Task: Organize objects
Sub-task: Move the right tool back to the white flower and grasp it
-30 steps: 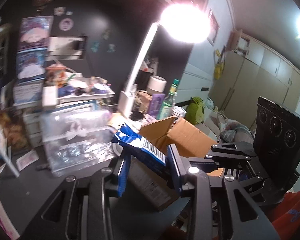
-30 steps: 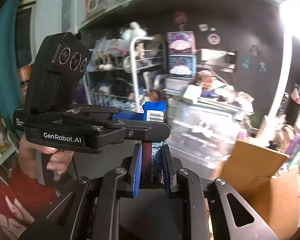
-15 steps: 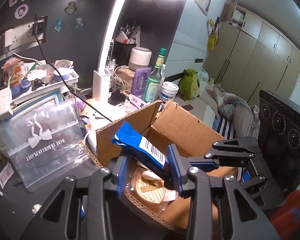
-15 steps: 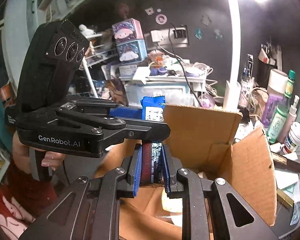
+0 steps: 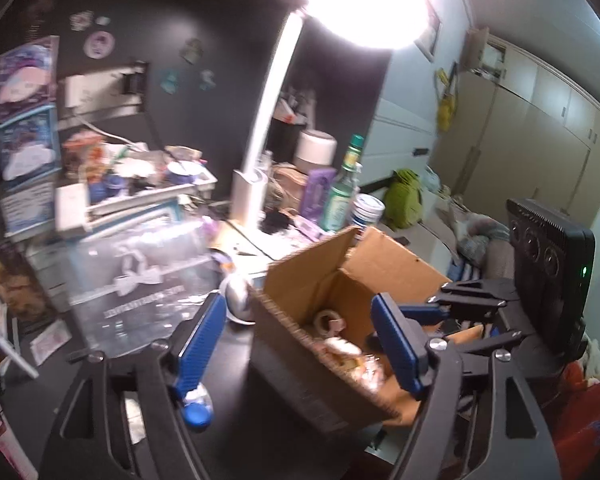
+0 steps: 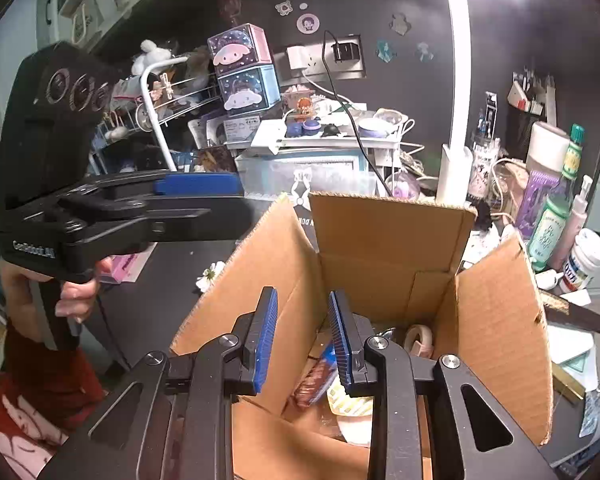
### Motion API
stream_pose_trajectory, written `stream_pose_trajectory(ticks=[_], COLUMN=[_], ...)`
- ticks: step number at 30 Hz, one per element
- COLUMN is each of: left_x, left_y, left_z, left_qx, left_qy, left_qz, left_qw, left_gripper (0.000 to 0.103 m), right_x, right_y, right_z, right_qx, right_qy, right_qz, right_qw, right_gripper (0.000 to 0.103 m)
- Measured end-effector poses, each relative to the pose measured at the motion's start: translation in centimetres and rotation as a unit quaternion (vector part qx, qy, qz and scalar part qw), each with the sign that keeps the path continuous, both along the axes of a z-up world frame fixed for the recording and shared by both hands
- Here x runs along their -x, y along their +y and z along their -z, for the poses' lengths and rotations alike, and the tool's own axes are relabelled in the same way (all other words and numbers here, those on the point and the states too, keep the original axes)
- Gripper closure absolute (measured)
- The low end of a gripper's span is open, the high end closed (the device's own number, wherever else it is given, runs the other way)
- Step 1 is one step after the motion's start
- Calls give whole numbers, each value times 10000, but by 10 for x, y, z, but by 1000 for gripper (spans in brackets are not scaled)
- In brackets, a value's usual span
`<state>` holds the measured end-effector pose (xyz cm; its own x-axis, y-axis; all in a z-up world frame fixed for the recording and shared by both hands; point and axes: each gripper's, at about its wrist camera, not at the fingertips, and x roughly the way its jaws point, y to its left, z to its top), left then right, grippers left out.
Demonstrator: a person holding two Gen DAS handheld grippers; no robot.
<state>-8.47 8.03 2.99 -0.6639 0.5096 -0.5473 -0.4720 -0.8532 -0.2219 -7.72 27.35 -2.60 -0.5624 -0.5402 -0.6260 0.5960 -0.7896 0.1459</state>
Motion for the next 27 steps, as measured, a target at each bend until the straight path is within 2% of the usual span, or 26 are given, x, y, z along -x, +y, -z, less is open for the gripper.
stream_pose_trajectory(ticks=[7,13,15,17,21,24,26,27], left_x=[-33,-57,-60,-63,-68,-66,-65,-65], left_y=[-61,-117,-131,-144,-167,-179,-186,-189], left_z=[-3,11,21,31,54,71,86,90], left_qx=[-138,-122,-132,-115,-56,-42,-72,-93], left_qy=[237,238,170,98,-128,-313,-455,-498], left_qz=[-529,-1044,-1150,-1253,-1443,-1501,-1522,-1530], left_qw=[9982,9942,9931,9920,9894,9882,9873,9869], left_gripper=[27,24,23,23,22,22,22,22], right_x=[-17,-36,-40,-43,-42,-31,-24,-20], right_y=[-38,-105,-124,-146,-181,-202,-210,-214], right_z=[-17,-15,-10,0,28,60,77,84], right_qx=[-71,-180,-208,-241,-372,-512,-663,-746], right_qy=[282,336,283,194,-66,-344,-342,-340], right_qz=[-225,-830,-997,-1157,-1333,-1313,-1237,-1185], right_qw=[9993,9958,9944,9928,9904,9894,9895,9896], right_gripper=[81,80,74,64,64,52,43,42])
